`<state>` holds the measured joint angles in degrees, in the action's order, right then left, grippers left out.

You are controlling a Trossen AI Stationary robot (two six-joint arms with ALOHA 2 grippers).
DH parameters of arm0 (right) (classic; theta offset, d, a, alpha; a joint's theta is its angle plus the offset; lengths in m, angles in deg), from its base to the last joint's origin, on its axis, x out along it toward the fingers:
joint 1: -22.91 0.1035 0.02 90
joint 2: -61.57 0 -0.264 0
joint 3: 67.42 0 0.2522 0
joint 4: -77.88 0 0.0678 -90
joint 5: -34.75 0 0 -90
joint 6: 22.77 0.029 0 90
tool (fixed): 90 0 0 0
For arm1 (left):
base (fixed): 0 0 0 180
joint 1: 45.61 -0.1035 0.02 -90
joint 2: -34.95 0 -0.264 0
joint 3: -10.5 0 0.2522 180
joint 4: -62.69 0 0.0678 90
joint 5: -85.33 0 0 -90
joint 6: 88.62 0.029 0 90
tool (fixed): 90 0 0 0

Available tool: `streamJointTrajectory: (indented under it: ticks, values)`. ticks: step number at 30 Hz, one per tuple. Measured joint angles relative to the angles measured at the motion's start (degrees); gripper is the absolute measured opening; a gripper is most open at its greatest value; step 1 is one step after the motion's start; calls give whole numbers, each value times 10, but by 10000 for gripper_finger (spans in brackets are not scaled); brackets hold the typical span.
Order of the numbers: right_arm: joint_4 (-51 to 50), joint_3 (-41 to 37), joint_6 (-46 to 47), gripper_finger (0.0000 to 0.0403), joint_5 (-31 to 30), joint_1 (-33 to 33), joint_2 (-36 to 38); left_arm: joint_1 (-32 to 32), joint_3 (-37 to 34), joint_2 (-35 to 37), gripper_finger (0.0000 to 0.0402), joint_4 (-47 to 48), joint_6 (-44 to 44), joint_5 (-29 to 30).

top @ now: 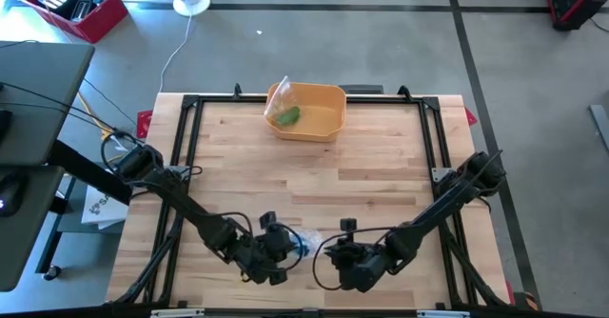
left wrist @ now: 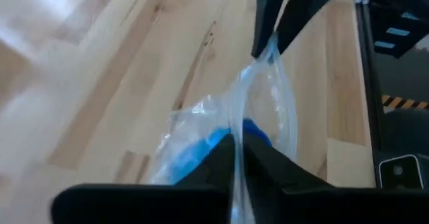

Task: Roll bandage
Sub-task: Close the transparent zip bag

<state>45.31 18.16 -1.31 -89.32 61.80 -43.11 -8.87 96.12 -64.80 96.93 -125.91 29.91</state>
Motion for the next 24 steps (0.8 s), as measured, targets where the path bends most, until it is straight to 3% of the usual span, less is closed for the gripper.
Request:
streamJointTrajectory:
  ticks: [7, 12, 15, 20, 24]
  values:
    - [-92, 88, 98, 9, 19, -26, 2, -5, 1, 54, 138, -43, 156, 10]
    - [-113, 118, 123, 18, 48, -51, 2, -6, 1, 27, 186, -115, 310, 12]
    - [-105, 118, 107, 24, 53, -57, 2, -8, 0, -4, 198, -141, 362, 45]
    - [-103, 118, 91, 19, 56, -55, 2, -8, 0, -31, 200, -138, 365, 115]
    - [-101, 118, 81, 18, 64, -51, 2, -8, 0, -34, 199, -139, 378, 121]
